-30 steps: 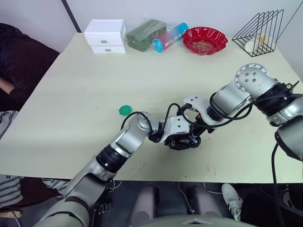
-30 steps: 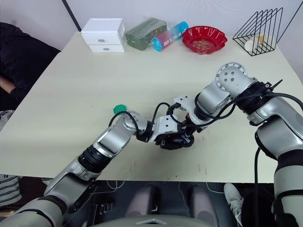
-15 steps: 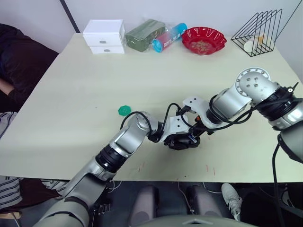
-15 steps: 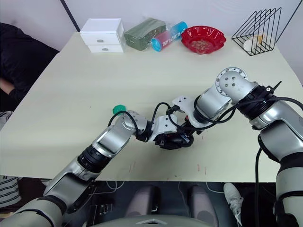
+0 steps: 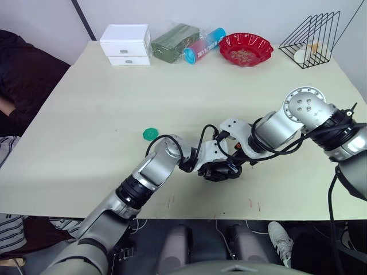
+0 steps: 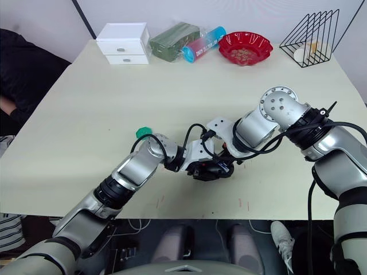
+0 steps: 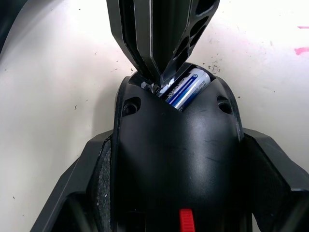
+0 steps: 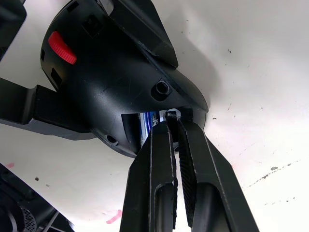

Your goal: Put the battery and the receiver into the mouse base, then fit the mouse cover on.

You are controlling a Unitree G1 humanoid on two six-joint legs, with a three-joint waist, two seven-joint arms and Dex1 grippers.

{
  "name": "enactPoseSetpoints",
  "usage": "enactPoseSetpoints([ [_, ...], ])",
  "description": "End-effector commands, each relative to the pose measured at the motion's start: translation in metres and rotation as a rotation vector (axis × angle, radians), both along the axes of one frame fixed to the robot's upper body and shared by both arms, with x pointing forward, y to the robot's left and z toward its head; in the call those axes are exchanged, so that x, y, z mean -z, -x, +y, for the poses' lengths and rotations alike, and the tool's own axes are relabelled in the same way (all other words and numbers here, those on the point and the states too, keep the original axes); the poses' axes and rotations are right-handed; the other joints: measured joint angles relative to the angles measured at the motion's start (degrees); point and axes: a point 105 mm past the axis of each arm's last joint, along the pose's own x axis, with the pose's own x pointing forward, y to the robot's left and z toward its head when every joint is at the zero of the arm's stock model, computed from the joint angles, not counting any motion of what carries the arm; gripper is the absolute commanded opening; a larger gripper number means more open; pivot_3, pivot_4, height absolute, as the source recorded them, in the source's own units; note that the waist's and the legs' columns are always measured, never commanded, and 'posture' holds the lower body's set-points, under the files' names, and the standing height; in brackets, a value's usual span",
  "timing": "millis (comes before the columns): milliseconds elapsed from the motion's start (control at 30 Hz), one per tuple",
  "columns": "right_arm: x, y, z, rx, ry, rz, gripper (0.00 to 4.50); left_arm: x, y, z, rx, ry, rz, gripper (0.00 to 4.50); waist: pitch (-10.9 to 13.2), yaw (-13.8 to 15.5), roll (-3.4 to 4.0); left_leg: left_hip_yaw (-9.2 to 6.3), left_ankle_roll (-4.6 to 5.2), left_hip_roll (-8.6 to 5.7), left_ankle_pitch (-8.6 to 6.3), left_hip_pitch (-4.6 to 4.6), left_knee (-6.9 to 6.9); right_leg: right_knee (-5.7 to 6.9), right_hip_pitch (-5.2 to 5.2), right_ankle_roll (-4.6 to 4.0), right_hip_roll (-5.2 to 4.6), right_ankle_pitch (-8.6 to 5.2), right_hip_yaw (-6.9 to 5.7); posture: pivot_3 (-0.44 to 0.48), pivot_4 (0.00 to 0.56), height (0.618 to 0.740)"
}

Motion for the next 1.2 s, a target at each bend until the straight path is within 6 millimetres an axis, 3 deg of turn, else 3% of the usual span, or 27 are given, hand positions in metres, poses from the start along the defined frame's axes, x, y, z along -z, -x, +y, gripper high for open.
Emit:
enactPoseSetpoints([
  [33,0.008,-0.001,-0.003,0.027,0.019,0.001,0.00,0.006,0.010,-0.009,0.042,-0.007,0.019,2.95,0.0,0.0,0.00,0.00,0.00,0.00,0.00,0.00,0.00,0.00,0.00,0.00,0.00,0.00,0.00,0.000,0.150,0.740],
  [200,0.009,0.000,-0.002,0.021,0.011,0.012,0.00,0.007,0.010,-0.009,0.040,-0.006,0.021,2.95,0.0,0.0,0.00,0.00,0.00,0.00,0.00,0.00,0.00,0.00,0.00,0.00,0.00,0.00,0.00,0.000,0.150,0.740],
  [233,0.009,0.001,-0.001,0.018,0.010,0.013,0.55,0.007,0.010,-0.009,0.040,-0.006,0.022,2.95,0.0,0.0,0.00,0.00,0.00,0.00,0.00,0.00,0.00,0.00,0.00,0.00,0.00,0.00,0.00,0.000,0.150,0.740],
  [367,0.008,0.000,-0.001,0.023,0.004,0.005,2.00,0.007,0.009,-0.009,0.039,-0.006,0.023,2.95,0.0,0.1,-0.01,0.00,0.00,0.01,0.00,0.02,0.00,0.00,0.02,0.00,0.00,0.00,0.00,0.000,0.150,0.740],
  [767,0.002,0.000,-0.002,0.012,-0.008,-0.012,2.00,0.007,0.010,-0.009,0.044,-0.004,0.027,2.95,0.0,0.2,-0.01,-0.02,0.00,0.01,0.00,-0.02,-0.02,-0.05,0.02,0.00,-0.04,0.00,-0.03,0.000,0.150,0.740],
  [1200,-0.023,-0.004,-0.008,0.001,-0.037,-0.062,2.00,0.007,0.010,-0.010,0.047,-0.002,0.027,2.95,0.0,0.4,-0.01,-0.04,0.00,0.00,0.00,-0.11,-0.03,-0.10,-0.03,0.00,-0.08,0.00,-0.06,0.000,0.150,0.740],
])
